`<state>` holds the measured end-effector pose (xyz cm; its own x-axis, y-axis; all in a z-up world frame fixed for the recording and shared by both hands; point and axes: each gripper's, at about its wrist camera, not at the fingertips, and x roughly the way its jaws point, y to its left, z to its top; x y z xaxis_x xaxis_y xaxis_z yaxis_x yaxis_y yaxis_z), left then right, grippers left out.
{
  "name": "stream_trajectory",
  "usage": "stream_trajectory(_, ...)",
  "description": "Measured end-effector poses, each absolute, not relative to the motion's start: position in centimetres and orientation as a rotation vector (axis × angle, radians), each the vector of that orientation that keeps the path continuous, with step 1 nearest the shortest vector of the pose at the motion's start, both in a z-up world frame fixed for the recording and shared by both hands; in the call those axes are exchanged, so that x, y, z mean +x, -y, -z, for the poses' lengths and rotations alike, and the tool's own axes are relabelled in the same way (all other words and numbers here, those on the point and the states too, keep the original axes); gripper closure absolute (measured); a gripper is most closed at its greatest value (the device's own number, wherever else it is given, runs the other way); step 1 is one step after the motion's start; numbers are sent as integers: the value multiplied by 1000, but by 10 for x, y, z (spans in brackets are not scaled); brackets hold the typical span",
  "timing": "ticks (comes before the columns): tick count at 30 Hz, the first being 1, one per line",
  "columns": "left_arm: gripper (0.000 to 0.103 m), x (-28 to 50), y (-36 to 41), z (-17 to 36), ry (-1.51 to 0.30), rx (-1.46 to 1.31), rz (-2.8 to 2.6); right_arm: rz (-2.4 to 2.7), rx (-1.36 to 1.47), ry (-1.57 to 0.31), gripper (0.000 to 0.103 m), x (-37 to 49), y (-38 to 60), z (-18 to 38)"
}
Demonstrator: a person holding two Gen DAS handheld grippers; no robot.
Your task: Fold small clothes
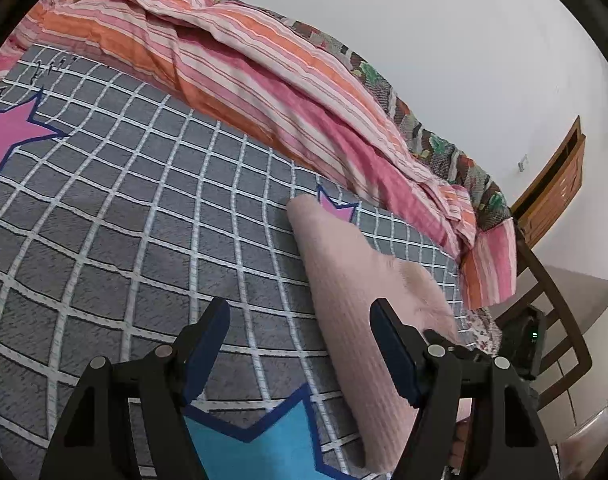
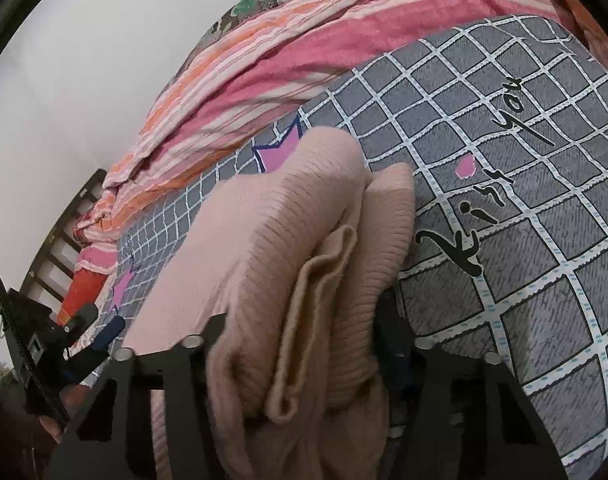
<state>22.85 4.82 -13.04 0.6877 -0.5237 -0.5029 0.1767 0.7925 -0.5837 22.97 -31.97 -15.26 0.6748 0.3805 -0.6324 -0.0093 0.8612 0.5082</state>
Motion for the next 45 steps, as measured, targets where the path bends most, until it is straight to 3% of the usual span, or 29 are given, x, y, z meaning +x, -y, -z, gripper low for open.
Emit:
stream_trajectory(6,32,229,-60,129,-701,-488,333,-172,444,-736,64,213,304,127)
stream_trajectory(12,32,232,-76,126,-671,-417,185,-108,440,-738,66,218,270,81)
stream_trajectory(18,32,230,-106,121,-642,-514,164,-117,335,-746,67,237,204,30)
stream_trajectory(25,32,229,-118,119,-621,-517,128,-204,404,-741,68,260,160,11)
stream_trajectory(30,32,228,-115,118,-622,-482,155,-368,683,-671,67,262,199,44)
stream_trajectory(34,32,228,-104,120,-637,-449,195,-283,721,-838,64,274,238,113)
stream_trajectory(37,32,227,-94,120,-642,-437,228,-214,633,-875,62,268,259,139)
stream_trajectory(45,32,233,-68,133,-711,-444,313,-294,255,-705,60,235,246,104)
